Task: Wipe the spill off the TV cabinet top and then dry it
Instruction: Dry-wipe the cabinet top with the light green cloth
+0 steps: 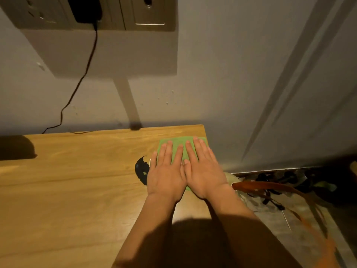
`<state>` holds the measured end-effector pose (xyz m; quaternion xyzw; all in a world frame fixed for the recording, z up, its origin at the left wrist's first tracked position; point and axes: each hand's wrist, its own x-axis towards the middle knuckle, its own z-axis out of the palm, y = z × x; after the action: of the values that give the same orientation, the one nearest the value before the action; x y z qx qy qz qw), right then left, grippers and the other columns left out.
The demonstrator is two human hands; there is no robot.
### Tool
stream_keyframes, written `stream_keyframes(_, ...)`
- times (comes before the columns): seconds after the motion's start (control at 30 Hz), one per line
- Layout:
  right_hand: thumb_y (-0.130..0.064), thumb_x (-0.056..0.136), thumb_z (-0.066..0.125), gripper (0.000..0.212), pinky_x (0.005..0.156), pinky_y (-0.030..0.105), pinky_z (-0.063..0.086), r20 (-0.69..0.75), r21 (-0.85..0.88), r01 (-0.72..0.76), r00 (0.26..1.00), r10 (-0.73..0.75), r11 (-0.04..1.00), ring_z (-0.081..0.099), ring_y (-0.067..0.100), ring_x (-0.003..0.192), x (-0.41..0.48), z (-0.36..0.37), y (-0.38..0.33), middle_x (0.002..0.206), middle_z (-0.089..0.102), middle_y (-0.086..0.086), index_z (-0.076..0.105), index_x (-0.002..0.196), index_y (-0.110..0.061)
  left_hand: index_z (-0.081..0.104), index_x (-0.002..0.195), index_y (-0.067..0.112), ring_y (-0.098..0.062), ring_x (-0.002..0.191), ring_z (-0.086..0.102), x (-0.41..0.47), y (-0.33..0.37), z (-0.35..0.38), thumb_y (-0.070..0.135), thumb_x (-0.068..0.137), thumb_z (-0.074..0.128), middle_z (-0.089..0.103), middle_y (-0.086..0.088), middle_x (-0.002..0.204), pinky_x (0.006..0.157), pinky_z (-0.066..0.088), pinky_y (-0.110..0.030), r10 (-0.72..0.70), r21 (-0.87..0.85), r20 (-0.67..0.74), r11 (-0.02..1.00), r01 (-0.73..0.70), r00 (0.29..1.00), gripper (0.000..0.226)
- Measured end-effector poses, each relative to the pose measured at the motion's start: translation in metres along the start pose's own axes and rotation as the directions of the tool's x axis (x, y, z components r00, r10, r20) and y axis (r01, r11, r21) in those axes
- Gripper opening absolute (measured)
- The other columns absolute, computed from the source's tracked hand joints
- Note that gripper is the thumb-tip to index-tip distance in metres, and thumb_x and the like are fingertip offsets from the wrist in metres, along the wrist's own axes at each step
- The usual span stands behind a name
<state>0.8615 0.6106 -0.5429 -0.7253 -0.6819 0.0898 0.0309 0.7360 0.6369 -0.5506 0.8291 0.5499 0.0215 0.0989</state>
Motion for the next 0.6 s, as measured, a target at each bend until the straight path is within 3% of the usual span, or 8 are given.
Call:
stream_keyframes(0.2,-0.038,0.103,0.013,0.058,0.121,0.035,-0.006,-0.001,0.032,-0.039,0.999,0.039,0.999,-0.013,0.02,0.15,0.06,-0.006,0.015,0.164,-0.008,0.008,0.001,0.156,-0.016,0.0,0.155,0.03,-0.017,0.15,-0.011,0.065,-0.005,-0.004,0.043,0.102,0.008,-0.008,-0.002,0.165,0.122,-0.004,-0.041,0.013,-0.022,-0.007,1.0,-0.013,1.0,0.055)
stream_keyframes(0.37,-0.037,0.104,0.013,0.057,0.122,0.037,-0.004,0.009,0.044,-0.047,0.999,0.046,0.998,-0.013,0.021,0.15,0.063,-0.008,0.014,0.164,-0.008,0.008,0.002,0.156,-0.016,0.005,0.155,0.03,-0.018,0.151,-0.008,0.07,-0.007,-0.002,0.044,0.102,0.008,-0.002,-0.002,0.165,0.122,-0.001,-0.042,0.028,-0.035,-0.029,0.999,-0.029,0.999,0.056)
stream_keyframes(0.6,-0.037,0.104,0.015,0.057,0.122,0.038,-0.004,0.013,0.072,-0.051,0.999,0.05,0.996,-0.011,0.02,0.15,0.054,-0.008,0.013,0.165,-0.005,0.007,0.005,0.156,-0.017,-0.002,0.155,0.028,-0.021,0.15,-0.01,0.066,-0.006,-0.011,0.043,0.102,0.006,-0.007,-0.005,0.164,0.122,-0.003,-0.044,0.04,0.061,0.063,0.997,-0.044,0.997,0.055)
